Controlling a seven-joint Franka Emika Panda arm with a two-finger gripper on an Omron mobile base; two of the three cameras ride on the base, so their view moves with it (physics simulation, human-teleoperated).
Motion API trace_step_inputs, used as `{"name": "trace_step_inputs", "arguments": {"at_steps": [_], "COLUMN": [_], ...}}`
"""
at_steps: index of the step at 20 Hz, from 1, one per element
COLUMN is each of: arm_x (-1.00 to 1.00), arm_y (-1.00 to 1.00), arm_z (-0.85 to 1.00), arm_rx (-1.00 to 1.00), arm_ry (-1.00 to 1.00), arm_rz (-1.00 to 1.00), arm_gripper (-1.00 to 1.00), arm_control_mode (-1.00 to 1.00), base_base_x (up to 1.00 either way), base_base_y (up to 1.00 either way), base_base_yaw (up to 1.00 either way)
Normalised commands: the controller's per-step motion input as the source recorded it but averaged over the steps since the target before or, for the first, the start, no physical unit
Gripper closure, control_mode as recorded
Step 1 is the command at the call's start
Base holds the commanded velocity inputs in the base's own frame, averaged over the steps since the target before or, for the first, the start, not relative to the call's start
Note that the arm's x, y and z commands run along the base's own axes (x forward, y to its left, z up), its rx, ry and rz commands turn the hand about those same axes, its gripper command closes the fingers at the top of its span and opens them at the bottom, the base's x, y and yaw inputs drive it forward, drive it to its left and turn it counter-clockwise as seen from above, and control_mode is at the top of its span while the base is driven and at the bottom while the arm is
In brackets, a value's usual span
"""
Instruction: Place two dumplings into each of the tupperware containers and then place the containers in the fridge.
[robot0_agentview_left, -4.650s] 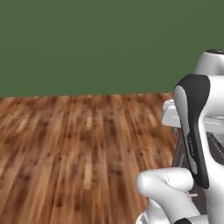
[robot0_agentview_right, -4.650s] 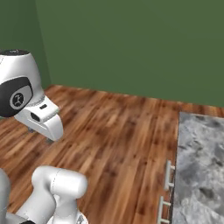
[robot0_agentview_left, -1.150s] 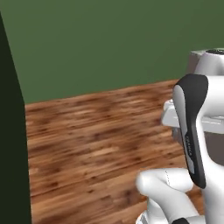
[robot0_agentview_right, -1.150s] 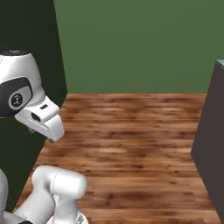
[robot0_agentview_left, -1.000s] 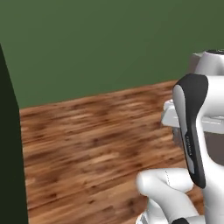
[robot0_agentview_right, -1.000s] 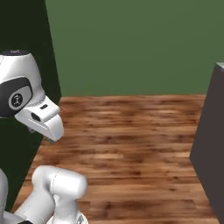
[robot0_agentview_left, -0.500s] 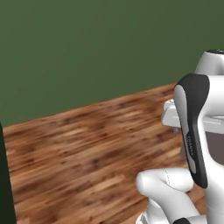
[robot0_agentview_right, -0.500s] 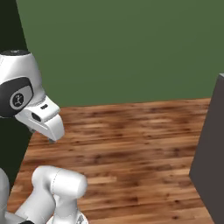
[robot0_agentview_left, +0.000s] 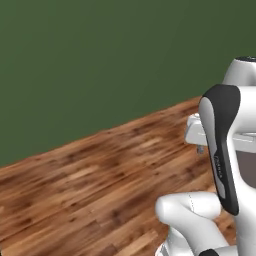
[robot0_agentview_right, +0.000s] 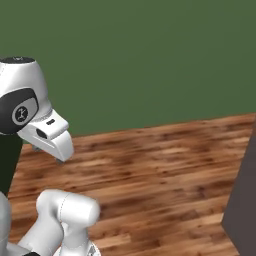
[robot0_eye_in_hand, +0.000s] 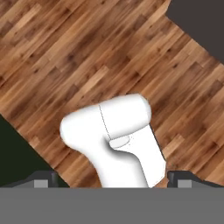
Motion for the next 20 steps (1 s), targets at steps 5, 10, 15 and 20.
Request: {"name": "trace_step_inputs", "arguments": {"at_steps": [5, 10, 15, 20], "arm_x": [0.0, 0.0, 0.0, 0.0], "arm_y": [0.0, 0.0, 0.0, 0.0], "arm_z": [0.0, 0.0, 0.0, 0.0], "arm_rx": [0.0, 0.0, 0.0, 0.0], "arm_ry": [0.0, 0.0, 0.0, 0.0], "arm_rz": [0.0, 0.0, 0.0, 0.0], "arm_gripper": [-1.0, -1.0, -1.0, -1.0], "arm_control_mode": [1.0, 1.0, 1.0, 1.0], "base_base_x": [1.0, 1.0, 0.81, 0.66], "base_base_y": [0.62, 0.69, 0.73, 0.71], "base_base_yaw": [-0.35, -0.45, -0.64, -0.72]}}
